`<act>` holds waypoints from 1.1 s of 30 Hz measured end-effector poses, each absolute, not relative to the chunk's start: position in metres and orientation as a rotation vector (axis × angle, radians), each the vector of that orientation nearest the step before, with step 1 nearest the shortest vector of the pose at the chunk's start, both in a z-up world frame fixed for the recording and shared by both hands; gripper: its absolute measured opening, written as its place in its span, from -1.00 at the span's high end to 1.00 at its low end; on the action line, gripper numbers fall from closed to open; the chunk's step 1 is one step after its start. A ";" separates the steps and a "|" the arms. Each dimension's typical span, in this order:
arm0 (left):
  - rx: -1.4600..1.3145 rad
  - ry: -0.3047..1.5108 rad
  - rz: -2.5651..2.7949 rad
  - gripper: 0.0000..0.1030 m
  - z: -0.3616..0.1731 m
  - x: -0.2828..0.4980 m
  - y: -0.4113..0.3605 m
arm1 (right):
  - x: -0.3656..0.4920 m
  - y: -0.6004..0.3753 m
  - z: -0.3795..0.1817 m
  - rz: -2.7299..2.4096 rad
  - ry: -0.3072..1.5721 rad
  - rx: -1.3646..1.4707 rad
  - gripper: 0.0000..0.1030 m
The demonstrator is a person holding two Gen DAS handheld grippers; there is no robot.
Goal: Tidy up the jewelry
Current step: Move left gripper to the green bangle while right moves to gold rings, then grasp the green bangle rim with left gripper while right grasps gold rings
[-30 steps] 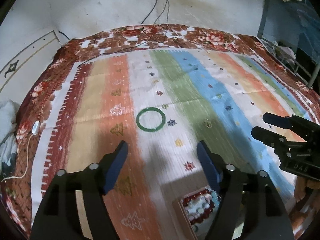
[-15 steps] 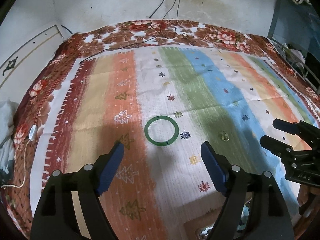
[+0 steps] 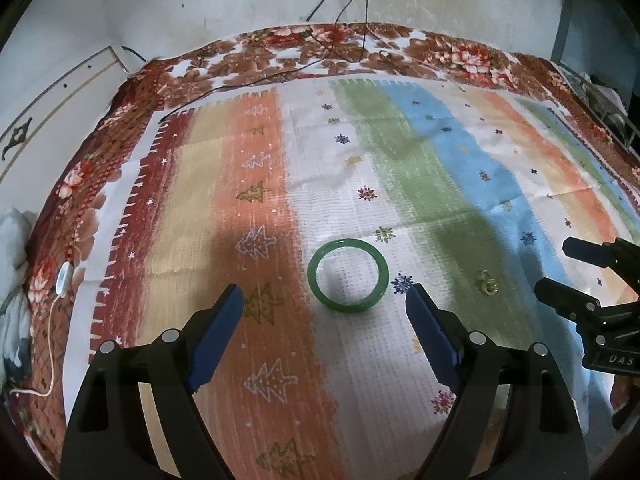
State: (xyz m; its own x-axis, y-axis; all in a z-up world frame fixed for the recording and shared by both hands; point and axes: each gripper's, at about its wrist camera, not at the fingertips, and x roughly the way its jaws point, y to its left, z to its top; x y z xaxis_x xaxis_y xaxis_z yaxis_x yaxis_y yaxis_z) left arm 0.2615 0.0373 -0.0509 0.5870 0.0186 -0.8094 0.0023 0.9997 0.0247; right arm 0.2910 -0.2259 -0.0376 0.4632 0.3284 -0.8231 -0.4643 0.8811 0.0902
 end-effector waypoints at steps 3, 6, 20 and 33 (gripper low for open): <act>0.025 0.957 0.012 -0.60 -0.055 0.269 0.038 | 0.298 -0.224 -0.044 0.487 0.993 -0.161 -0.47; 0.040 0.969 0.018 -0.60 -0.059 0.275 0.037 | 0.303 -0.220 -0.051 0.483 1.013 -0.176 -0.47; 0.034 1.080 0.038 -0.58 -0.102 0.310 0.046 | 0.328 -0.208 -0.090 0.488 1.154 -0.185 -0.47; 0.038 1.173 0.053 -0.48 -0.133 0.324 0.051 | 0.329 -0.200 -0.112 0.486 1.188 -0.269 -0.19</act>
State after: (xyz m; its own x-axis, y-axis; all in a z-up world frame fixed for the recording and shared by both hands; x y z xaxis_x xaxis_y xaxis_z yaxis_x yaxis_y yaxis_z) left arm 0.3239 0.0507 -0.1333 0.3861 0.0615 -0.9204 -0.0223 0.9981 0.0573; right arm 0.3291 -0.1998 -0.1116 0.2876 0.2201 -0.9321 -0.4966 0.8665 0.0514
